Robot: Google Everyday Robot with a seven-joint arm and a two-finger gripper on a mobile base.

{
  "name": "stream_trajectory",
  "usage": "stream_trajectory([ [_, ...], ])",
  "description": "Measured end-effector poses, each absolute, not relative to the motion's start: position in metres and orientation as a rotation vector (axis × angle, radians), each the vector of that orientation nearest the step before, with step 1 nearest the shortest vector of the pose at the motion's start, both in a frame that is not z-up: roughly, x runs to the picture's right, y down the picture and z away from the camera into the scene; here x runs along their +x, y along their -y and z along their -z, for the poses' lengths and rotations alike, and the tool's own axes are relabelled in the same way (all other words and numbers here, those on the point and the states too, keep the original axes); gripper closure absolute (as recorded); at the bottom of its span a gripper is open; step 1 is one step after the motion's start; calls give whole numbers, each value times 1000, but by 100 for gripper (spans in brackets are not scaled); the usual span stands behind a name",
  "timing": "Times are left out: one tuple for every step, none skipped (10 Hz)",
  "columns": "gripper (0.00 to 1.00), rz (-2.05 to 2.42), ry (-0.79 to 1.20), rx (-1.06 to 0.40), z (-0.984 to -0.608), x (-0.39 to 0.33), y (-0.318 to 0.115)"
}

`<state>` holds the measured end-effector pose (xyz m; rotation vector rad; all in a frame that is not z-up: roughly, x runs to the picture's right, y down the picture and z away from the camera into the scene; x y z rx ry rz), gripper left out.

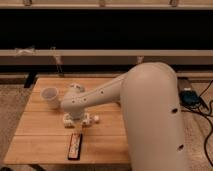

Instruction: Place the bottle in the ceramic bowl

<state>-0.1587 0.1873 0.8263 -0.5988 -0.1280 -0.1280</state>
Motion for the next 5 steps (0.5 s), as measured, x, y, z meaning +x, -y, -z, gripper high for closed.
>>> stream_trajectory([
  [61, 133, 124, -601, -827, -159, -188],
  [69, 137, 122, -602, -827, -160, -189],
  [81, 139, 121, -602, -828, -158, -188],
  [92, 136, 122, -603, -825, -155, -183],
  [97, 131, 126, -606, -820, -152, -177],
])
